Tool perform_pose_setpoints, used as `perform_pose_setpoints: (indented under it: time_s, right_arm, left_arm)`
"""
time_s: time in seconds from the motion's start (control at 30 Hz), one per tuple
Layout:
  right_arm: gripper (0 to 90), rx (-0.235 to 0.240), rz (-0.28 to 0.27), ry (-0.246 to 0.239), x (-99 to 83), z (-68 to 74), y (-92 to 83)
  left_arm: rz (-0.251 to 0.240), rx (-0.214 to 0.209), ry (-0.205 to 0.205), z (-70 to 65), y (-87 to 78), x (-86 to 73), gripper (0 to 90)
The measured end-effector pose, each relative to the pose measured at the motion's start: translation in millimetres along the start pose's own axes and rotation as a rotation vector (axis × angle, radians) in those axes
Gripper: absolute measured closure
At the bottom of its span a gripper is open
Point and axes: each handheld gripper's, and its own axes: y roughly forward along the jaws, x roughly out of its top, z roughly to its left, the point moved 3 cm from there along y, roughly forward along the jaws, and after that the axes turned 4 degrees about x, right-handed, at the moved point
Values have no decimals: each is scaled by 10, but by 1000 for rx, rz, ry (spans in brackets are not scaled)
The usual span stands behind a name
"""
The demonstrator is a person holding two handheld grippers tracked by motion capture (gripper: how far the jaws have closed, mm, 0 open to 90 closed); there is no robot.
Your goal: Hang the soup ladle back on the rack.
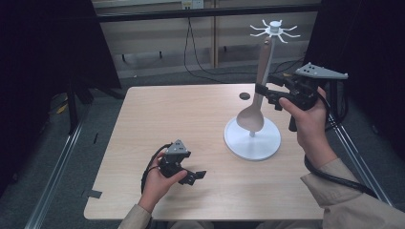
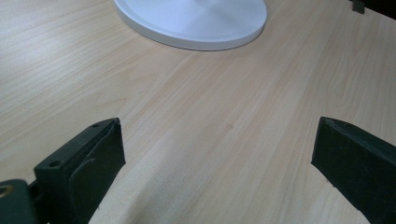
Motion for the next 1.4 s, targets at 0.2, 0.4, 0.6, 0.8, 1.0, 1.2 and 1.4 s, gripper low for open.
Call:
perform_pose_setpoints:
  time_s: [0.2,0.4,0.6,0.8,1.0,1.2,1.4]
  right_arm:
    - [272,-9,20,-19,-77,23,-61]
    - [237,-4,33,-21,-146,37,-113]
    - [202,9,55,-35,-229,80,-127]
    - [169,25,79,-41,-354,146,-131]
    - [136,37,111,-54,-510,204,-140]
    - [110,42,135,-66,-674,242,-170]
    - [95,42,157,-67,-890,257,-237]
  left_arm:
    - [-3,-1,1,-2,2,14,23]
    - [0,0,6,-9,0,17,23]
    - [1,0,-3,-5,2,2,23]
    - [4,5,1,-3,-12,-1,23]
    - [3,6,-1,0,-20,-11,23]
    - [5,5,-1,-3,-18,-18,23]
    - [7,3,-1,-9,-10,-20,23]
